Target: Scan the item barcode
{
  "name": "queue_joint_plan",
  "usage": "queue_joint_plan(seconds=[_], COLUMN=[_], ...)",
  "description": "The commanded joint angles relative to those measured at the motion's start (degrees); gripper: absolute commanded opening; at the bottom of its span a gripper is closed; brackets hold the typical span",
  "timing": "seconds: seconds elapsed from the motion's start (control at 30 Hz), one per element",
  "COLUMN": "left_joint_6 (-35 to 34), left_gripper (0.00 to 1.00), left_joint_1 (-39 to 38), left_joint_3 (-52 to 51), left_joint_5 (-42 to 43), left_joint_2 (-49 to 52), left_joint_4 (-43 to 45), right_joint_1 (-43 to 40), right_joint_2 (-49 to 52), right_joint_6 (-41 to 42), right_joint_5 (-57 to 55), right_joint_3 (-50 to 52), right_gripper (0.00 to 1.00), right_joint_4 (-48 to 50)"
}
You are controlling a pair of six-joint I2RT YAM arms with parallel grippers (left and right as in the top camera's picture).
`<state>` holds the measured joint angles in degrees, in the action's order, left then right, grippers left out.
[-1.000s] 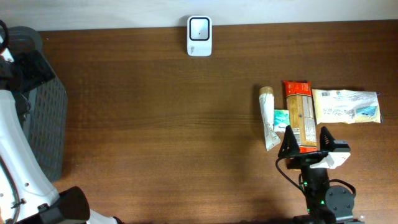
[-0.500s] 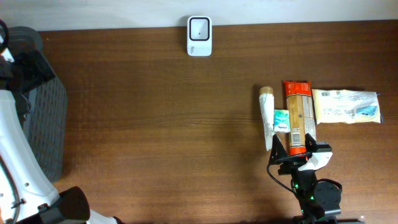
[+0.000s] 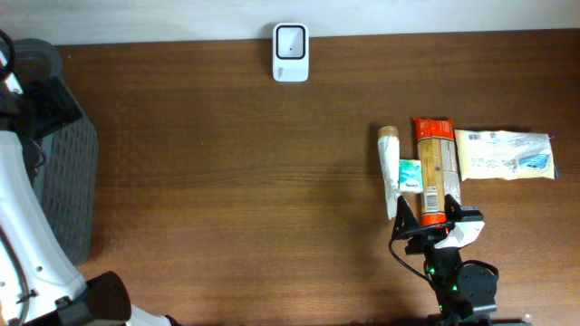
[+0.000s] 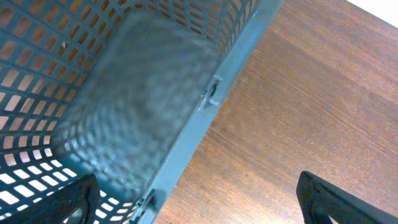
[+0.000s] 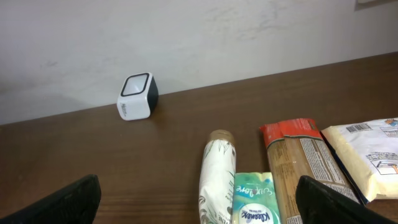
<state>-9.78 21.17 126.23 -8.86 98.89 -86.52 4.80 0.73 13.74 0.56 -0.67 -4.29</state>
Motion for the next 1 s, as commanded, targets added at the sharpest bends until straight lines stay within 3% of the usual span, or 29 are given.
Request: queue_joint_plan(seconds=[0.0, 0.07, 0.13, 0.17, 0.23, 0.33, 0.43, 0.63, 0.77, 0.97], left_joint_6=[0.92, 1.05, 9.29, 10.32, 10.75, 10.78, 12.52, 20.61, 20.61, 20.15], left_gripper=[0.99, 0.99, 0.99, 0.99, 0.99, 0.99, 0.99, 0.99, 0.99, 0.99], left_joint_1=[-0.98, -3.15, -8.70, -9.90, -12.09, -13.53, -13.55, -17.42, -17.46, -17.53], left_joint_3=[-0.09, -8.07, -28.57, -34.18, -57.51, -84.80, -107.38, -125.81, -125.74, -125.70], left_joint_5=[-0.68, -0.42, 3.65, 4.76, 10.71, 11.34, 11.50, 10.08, 8.20, 9.11], left_joint_2=[-4.52, -12.92, -25.31, -28.57, -41.40, -54.69, -66.38, -88.08, -96.96, -98.60], left_joint_4=[0.57, 10.12, 28.81, 34.07, 55.78, 80.46, 98.38, 100.00, 82.60, 81.72], right_joint_1=[-0.33, -0.33, -0.33, -0.33, -0.33, -0.33, -0.33, -0.33, -0.33, -0.33], right_joint_2=[-0.44, -0.44, -0.44, -0.44, -0.44, -0.44, -0.44, -0.44, -0.44, -0.44], right_joint_6=[0.00, 0.00, 0.00, 0.00, 0.00, 0.00, 0.00, 0.00, 0.00, 0.00], right_joint_5=[0.52, 0.52, 0.52, 0.52, 0.55, 0.52, 0.52, 0.52, 0.52, 0.55], right_joint_3=[0.35, 0.35, 0.35, 0.35, 0.35, 0.35, 0.35, 0.35, 0.35, 0.35], right_gripper=[0.99, 0.99, 0.99, 0.99, 0.99, 0.99, 0.99, 0.99, 0.99, 0.99], right_joint_4=[-0.24, -0.24, -0.24, -0.24, -0.24, -0.24, -0.24, -0.24, -0.24, -0.24])
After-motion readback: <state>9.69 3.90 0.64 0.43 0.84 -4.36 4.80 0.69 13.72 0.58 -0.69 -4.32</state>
